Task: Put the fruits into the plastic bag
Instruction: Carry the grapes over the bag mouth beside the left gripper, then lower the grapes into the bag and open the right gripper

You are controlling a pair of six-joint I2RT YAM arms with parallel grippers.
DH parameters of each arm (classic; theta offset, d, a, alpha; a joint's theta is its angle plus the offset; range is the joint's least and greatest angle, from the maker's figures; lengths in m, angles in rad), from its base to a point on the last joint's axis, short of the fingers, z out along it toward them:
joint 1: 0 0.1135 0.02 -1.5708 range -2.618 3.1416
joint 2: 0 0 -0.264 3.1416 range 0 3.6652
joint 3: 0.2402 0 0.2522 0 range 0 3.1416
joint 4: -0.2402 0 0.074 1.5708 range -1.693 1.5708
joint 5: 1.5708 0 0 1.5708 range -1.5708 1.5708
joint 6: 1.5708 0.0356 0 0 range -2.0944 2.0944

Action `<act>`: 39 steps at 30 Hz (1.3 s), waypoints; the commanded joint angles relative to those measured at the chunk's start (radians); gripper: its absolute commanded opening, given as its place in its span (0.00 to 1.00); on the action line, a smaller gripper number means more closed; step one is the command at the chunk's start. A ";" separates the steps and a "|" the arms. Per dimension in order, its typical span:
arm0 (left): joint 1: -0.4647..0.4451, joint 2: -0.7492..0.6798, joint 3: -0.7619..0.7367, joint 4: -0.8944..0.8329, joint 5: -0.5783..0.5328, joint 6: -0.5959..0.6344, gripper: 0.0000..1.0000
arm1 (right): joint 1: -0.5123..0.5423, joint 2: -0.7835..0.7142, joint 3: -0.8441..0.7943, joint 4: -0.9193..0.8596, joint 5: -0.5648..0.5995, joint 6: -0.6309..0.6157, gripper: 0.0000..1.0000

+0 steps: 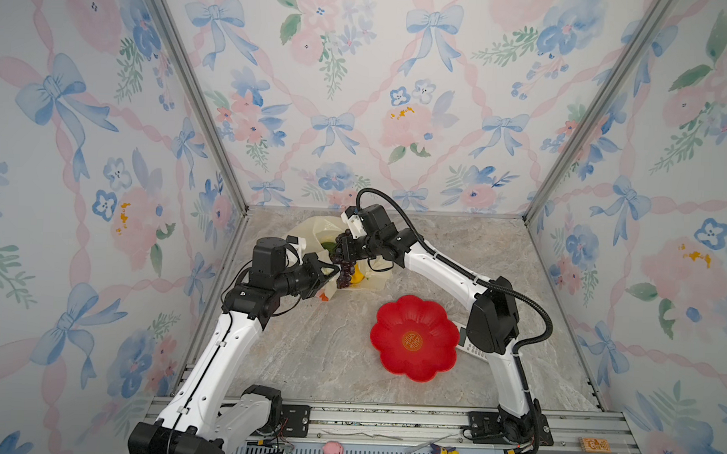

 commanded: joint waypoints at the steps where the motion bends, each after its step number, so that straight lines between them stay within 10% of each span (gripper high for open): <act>1: 0.007 0.017 0.039 0.006 0.021 0.016 0.00 | 0.022 0.039 0.064 -0.012 -0.042 -0.011 0.33; 10: 0.006 0.033 0.063 0.015 0.024 0.016 0.00 | 0.029 0.218 0.360 -0.231 -0.031 -0.052 0.37; 21: 0.006 -0.014 0.052 0.014 0.034 -0.004 0.00 | -0.062 0.333 0.433 -0.065 -0.027 0.285 0.40; 39: 0.006 -0.008 0.048 0.015 0.064 0.000 0.00 | -0.120 0.346 0.417 0.010 -0.011 0.433 0.78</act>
